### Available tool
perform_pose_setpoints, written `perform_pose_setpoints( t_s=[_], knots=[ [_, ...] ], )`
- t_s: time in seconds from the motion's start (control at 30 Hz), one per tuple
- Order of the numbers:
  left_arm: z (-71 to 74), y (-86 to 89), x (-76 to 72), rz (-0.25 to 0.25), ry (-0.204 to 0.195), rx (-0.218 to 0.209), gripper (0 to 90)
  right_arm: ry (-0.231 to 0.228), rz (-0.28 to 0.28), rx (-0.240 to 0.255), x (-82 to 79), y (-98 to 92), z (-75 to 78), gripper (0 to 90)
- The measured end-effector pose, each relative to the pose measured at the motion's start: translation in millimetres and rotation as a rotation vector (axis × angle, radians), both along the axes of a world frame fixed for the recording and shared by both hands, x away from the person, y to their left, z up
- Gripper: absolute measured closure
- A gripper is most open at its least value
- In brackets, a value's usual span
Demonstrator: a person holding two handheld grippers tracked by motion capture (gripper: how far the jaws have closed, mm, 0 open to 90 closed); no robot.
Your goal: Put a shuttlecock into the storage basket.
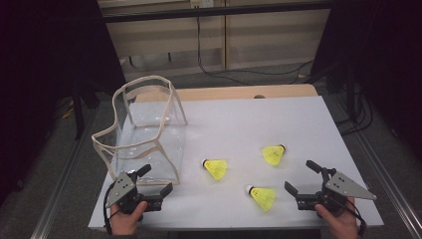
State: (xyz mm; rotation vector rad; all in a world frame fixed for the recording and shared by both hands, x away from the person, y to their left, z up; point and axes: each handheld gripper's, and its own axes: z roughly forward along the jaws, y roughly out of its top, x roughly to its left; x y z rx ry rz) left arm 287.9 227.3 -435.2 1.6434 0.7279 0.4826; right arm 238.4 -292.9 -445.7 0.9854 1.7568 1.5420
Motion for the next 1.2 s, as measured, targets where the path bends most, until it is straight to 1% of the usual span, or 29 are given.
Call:
perform_pose_setpoints(
  t_s=[0.27, 0.33, 0.4, 0.47, 0.63, 0.73, 0.77, 0.93, 0.97, 1.2],
  knots=[
    [0.3, -0.6, -1.0, -0.009, 0.001, -0.005, 1.4, -0.008, 0.002, -0.005, 0.1, 1.0, 0.7, 0.0],
    [0.7, -1.4, -1.3, -0.015, 0.004, -0.007, 1.4, -0.007, 0.002, -0.001, -0.3, 1.3, 1.0, 0.0],
    [1.4, -4.2, -2.7, -0.029, 0.007, -0.019, 1.4, -0.008, 0.0, -0.003, -0.4, 0.7, 1.2, 0.0],
    [1.8, -4.4, -2.8, -0.036, 0.005, -0.014, 1.4, -0.01, -0.001, 0.0, -0.2, 0.2, 1.1, 0.0],
    [2.9, -9.8, -4.4, -0.058, 0.013, -0.024, 1.4, -0.011, -0.002, -0.002, -0.6, -0.3, 1.2, 0.0],
    [3.7, -11.4, -5.0, -0.064, 0.008, -0.022, 1.4, -0.011, -0.001, -0.002, -1.0, -0.3, 1.2, 0.0],
    [4.4, -13.7, -6.0, -0.068, 0.01, -0.032, 1.4, -0.011, -0.002, -0.002, -1.1, -0.4, 1.3, 0.0],
    [5.0, -17.9, -7.1, -0.087, 0.011, -0.034, 1.4, -0.013, 0.001, -0.002, -0.6, -0.3, 1.3, 0.0],
    [5.3, -18.5, -7.3, -0.091, 0.009, -0.027, 1.4, -0.014, 0.001, -0.001, -0.5, 0.1, 1.3, 0.0],
    [5.3, -24.3, -8.3, -0.109, 0.014, -0.023, 1.4, -0.018, 0.009, -0.006, -0.5, 1.4, 1.5, 0.0]
  ],
)
